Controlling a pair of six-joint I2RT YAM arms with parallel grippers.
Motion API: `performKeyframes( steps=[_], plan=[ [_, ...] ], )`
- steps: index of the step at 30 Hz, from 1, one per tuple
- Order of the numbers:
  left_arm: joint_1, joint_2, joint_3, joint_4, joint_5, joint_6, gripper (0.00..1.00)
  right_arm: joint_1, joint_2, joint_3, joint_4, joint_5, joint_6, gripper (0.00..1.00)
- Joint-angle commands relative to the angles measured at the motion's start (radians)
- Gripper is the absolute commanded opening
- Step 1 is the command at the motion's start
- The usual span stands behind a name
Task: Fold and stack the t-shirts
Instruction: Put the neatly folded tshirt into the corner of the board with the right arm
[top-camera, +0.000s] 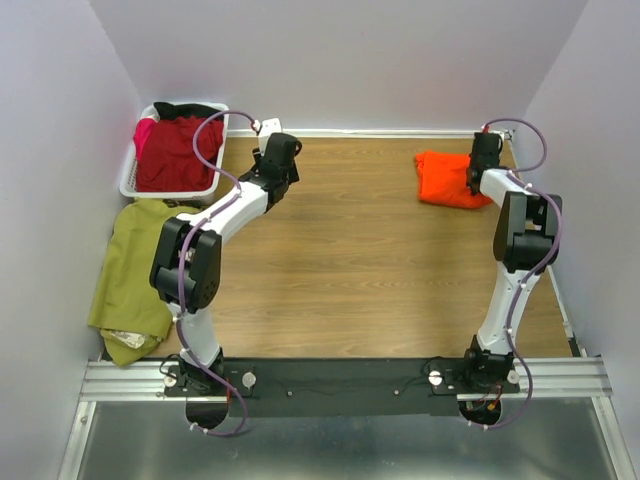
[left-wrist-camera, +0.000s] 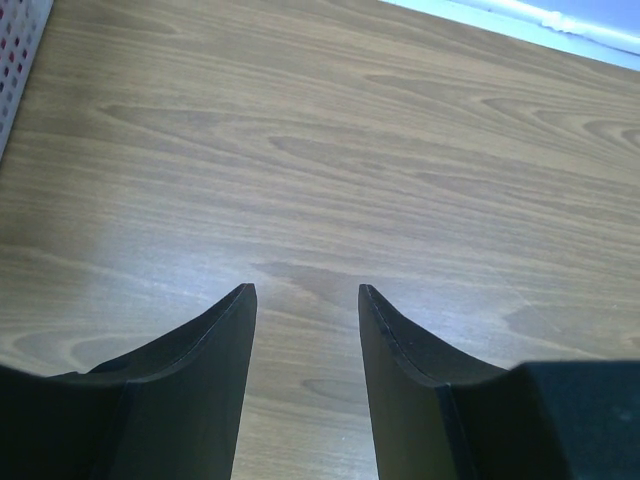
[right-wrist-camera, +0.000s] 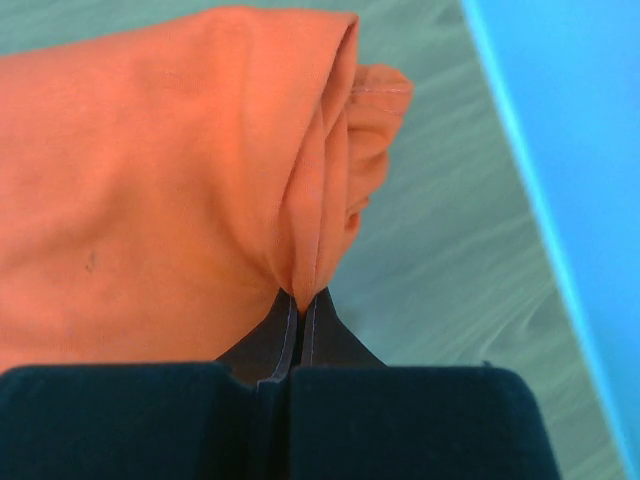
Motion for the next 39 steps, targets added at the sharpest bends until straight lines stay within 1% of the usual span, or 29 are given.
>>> performKeyframes(
  steps=[1, 6, 12, 16, 22, 26, 33, 39],
  plan=[
    [0.007, 0.034, 0.047, 0.013, 0.028, 0.018, 0.54, -0.069, 0.104, 0.161, -0.024, 0.003, -0.115, 0.01],
    [0.007, 0.059, 0.076, 0.006, 0.028, 0.026, 0.54, -0.116, 0.234, 0.312, -0.043, 0.006, -0.157, 0.01],
    [0.007, 0.059, 0.095, 0.006, 0.032, 0.035, 0.54, -0.127, 0.383, 0.488, -0.043, 0.03, -0.2, 0.01],
    [0.007, 0.071, 0.105, 0.01, 0.034, 0.041, 0.54, -0.13, 0.452, 0.588, -0.043, 0.055, -0.218, 0.01],
    [0.005, 0.112, 0.142, 0.015, 0.058, 0.043, 0.54, -0.136, 0.512, 0.72, -0.042, 0.099, -0.234, 0.01],
    [0.005, 0.134, 0.154, 0.015, 0.055, 0.047, 0.54, -0.147, 0.549, 0.772, -0.043, 0.13, -0.227, 0.01],
    [0.005, 0.155, 0.165, 0.012, 0.059, 0.05, 0.53, -0.156, 0.622, 0.877, -0.039, 0.141, -0.247, 0.01],
    [0.005, 0.168, 0.165, 0.013, 0.063, 0.049, 0.53, -0.165, 0.641, 0.906, -0.019, 0.138, -0.255, 0.01]
  ],
)
